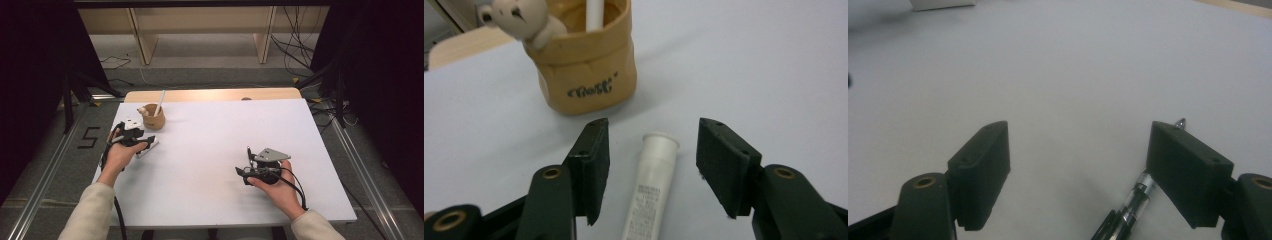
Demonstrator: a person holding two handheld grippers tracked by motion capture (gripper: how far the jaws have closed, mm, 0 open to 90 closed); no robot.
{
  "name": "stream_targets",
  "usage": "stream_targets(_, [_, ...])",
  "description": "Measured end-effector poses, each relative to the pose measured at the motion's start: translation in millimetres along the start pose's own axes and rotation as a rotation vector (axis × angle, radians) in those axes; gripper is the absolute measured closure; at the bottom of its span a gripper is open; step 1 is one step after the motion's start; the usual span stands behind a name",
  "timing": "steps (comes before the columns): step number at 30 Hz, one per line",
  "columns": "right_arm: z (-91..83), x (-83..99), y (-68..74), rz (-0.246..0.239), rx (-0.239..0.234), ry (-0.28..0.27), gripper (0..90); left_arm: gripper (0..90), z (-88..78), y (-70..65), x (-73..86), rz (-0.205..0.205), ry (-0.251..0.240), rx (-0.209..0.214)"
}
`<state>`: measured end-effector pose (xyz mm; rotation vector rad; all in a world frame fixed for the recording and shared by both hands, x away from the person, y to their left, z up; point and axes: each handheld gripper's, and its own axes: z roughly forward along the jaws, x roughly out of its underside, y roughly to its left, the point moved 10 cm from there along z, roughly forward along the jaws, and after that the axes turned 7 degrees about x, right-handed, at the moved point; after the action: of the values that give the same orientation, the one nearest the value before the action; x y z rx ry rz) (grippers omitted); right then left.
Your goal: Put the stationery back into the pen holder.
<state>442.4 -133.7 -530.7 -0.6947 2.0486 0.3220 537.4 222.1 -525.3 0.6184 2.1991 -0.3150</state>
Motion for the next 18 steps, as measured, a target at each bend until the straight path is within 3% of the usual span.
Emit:
stream_targets(6, [0.2, 0.1, -0.3, 0.0, 0.0, 0.0, 25.9, 50.8, 4.6, 4.4, 16.9, -0.013, 0.026, 0.0])
stream_targets(18, [-0.1, 0.1, 0.1, -0.006, -0.003, 0.001, 25.9, 54.8, 11.7, 5.2, 33.4, -0.01, 0.081, 0.017])
